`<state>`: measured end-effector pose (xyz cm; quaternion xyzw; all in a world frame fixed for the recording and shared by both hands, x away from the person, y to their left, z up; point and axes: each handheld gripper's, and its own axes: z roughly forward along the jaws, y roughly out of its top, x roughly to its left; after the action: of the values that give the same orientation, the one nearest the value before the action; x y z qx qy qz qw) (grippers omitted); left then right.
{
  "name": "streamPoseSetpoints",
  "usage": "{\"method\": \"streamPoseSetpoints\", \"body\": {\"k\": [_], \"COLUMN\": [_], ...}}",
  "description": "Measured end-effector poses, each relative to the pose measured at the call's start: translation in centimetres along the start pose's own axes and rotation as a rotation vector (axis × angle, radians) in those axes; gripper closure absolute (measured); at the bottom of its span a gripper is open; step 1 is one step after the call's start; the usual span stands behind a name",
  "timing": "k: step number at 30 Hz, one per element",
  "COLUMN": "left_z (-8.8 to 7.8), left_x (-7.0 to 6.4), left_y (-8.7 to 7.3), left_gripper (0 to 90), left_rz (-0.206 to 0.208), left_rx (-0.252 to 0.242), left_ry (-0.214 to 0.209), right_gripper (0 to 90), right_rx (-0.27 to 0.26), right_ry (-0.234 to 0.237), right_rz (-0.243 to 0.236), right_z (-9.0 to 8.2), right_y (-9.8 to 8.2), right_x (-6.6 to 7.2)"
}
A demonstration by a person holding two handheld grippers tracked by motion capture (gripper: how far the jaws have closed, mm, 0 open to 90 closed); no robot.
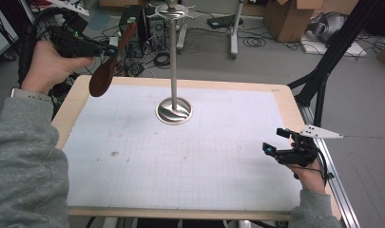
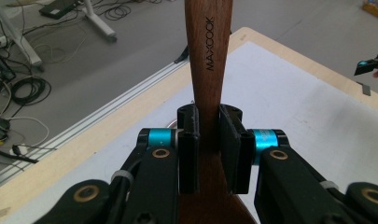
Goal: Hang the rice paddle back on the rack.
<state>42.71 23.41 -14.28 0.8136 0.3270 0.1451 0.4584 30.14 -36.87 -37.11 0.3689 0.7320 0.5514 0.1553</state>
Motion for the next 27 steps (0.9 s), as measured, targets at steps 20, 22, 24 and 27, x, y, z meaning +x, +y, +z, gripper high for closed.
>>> {"method": "streamPoseSetpoints", "body": {"k": [20, 22, 24, 27], "left_z": [0.2, 0.5, 0.6, 0.4], "left_x": [-0.5, -0.4, -0.4, -0.3], "left_y": [2.0, 2.0, 2.1, 2.2], "left_gripper": [77.7, 77.8, 77.8, 77.8], "left_rz": [-0.001, -0.005, -0.008, -0.012], "left_rx": [-0.075, -0.071, -0.075, -0.109], "left_ry": [-0.052, -0.054, -0.058, -0.089], "right_gripper": [2.9, 2.9, 2.9, 2.9], "right_rx": [0.009, 0.008, 0.005, 0.003], "right_ry": [0.001, 0.001, 0.002, 0.000], "right_rz": [-0.003, -0.003, -0.002, -0.003], "right_z": [0.2, 0.1, 0.1, 0.0], "right_y": [0.0, 0.0, 0.0, 0.0], "right_x": [0.0, 0.0, 0.0, 0.0]}}
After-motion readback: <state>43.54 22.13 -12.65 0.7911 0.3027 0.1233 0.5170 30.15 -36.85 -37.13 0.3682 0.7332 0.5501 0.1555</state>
